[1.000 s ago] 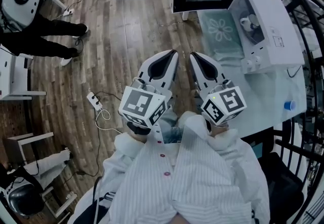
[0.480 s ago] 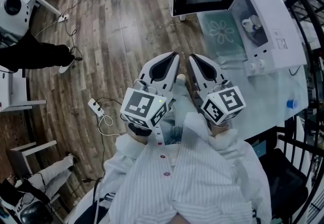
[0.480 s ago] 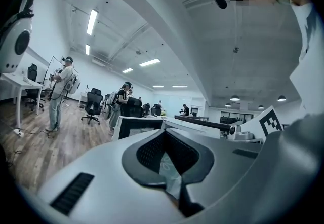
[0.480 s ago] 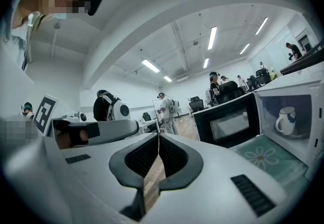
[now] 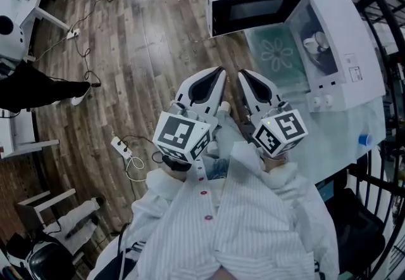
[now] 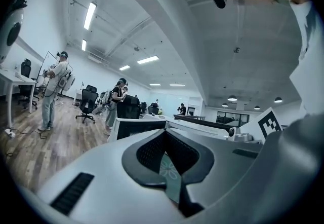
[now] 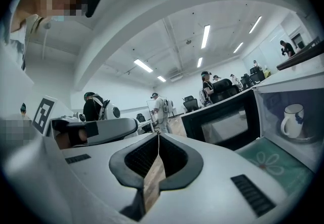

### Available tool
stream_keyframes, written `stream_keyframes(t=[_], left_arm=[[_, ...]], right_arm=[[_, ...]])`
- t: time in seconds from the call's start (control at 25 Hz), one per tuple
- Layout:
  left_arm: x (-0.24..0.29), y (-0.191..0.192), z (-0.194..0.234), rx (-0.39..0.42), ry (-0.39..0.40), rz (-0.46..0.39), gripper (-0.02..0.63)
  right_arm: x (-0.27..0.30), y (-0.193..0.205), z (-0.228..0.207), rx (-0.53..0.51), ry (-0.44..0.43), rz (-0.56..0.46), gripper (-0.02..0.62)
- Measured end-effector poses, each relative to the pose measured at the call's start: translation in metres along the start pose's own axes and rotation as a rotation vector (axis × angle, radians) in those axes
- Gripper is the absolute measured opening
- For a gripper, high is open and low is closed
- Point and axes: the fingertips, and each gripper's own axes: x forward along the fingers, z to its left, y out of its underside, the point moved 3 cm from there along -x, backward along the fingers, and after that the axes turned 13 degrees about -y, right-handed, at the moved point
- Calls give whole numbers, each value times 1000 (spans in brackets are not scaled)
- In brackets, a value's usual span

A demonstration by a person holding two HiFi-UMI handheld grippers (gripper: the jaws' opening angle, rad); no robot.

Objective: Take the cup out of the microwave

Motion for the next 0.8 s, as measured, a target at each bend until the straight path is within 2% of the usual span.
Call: stream_keyframes(t=[0.48, 0.8], left_arm=[[125, -32, 20, 3, 86, 4, 9], [188, -42, 14, 19, 161, 15, 9]], right_arm=[[47, -50, -98, -1, 74, -17, 35], [55, -73, -150, 9, 138, -39, 35]])
